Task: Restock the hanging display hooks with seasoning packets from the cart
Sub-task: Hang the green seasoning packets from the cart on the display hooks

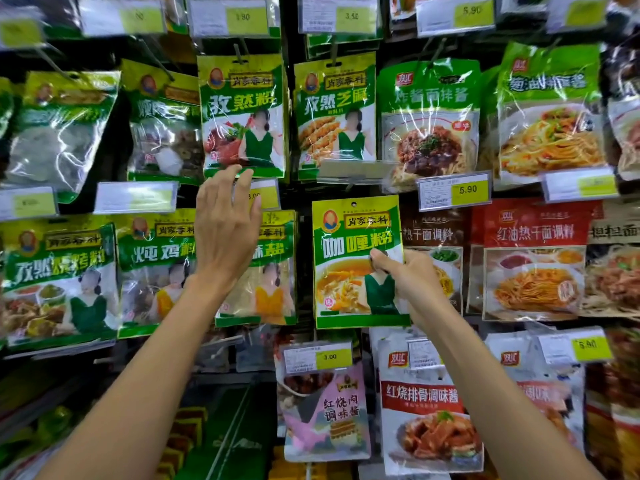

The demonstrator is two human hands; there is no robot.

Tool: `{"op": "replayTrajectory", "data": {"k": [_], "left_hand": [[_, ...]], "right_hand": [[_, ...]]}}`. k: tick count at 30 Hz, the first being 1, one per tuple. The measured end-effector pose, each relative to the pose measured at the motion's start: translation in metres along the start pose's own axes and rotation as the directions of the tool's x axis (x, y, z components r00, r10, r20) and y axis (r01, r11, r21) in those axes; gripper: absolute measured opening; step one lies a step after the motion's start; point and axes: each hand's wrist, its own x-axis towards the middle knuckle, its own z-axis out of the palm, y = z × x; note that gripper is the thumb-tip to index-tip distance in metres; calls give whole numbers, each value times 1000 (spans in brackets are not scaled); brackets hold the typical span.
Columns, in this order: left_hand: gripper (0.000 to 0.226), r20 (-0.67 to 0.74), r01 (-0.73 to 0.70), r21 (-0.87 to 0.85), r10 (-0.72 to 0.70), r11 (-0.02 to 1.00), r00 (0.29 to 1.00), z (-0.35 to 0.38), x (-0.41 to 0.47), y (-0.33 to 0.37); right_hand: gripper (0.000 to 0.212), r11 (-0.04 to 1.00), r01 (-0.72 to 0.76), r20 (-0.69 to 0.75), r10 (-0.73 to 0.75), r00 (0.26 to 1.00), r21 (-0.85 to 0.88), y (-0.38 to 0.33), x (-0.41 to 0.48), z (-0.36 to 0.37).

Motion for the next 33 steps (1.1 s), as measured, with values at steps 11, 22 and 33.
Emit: {"op": "replayTrajectory", "data": {"k": [11,22,33], "left_hand": [[37,-7,-84,-13,84,996,996,0,-4,-10],[36,-8,-105,-32,104,994,995,0,-4,-13],[37,-5,-90,-87,90,992,996,-2,-5,-11]], "right_hand": [[35,998,-63,-42,62,997,-13,5,5,7],[49,901,64,-303,-211,929,-429,19,16,26],[54,867,-32,-306,-141,941,-498,21,25,29]]}}
